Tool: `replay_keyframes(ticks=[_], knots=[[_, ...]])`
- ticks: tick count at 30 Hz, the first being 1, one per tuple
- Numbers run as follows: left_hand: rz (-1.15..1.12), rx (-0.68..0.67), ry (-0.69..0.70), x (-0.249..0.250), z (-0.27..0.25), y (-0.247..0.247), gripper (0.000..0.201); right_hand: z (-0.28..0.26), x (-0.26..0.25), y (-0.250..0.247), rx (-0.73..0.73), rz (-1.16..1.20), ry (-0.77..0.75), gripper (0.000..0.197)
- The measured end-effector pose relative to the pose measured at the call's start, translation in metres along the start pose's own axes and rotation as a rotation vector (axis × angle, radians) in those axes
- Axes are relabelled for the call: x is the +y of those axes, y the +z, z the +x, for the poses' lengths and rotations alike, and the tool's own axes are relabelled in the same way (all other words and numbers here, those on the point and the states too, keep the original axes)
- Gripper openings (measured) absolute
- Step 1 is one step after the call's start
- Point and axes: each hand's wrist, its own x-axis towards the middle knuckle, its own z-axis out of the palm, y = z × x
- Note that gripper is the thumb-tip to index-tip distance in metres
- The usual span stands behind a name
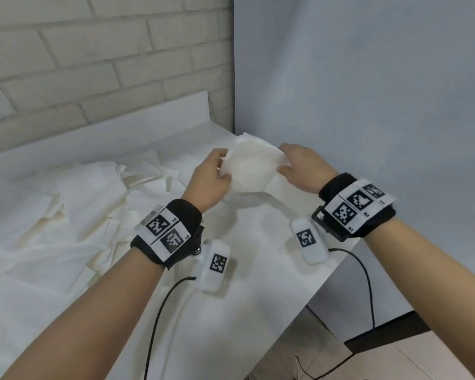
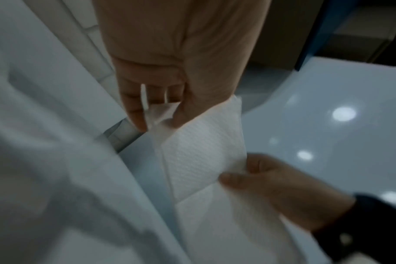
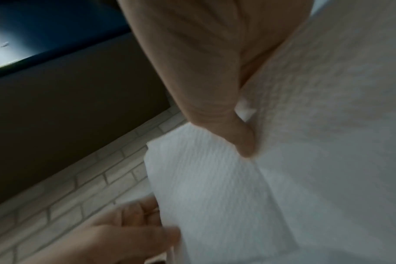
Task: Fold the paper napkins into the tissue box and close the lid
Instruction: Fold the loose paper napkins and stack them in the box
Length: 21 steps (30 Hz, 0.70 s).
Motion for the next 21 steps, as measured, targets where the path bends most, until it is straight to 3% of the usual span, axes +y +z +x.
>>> replay_keyframes(ticks=[4,8,13,18,21], knots=[[-0.16,-0.123,-0.147,-0.01,-0.007,0.027,0.039,-0.004,-0.005,0.001,-0.172,-0.333,-0.041,0.031],[-0.251,-0.166,-0.331,-0.019,-0.013,0.047,0.041,-0.013,-0.006,0.023,-0.341,-0.5,-0.031,0.038],[-0.437,-0.079,-0.346,-0.022,-0.009,0.049,0.031,-0.01,-0.005,0.013,-0.203,-0.486,-0.037,0.039],[-0.392,-0.114,-0.399,-0.024,-0.011,0.048,0.039,-0.012,-0.008,0.023,-0.304,-0.557,-0.059,0.039],[-0.431,-0.092,-0.394,-0.023,-0.009,0.045,0.041,-0.008,-0.008,0.014,-0.237,-0.521,-0.063,0.037]])
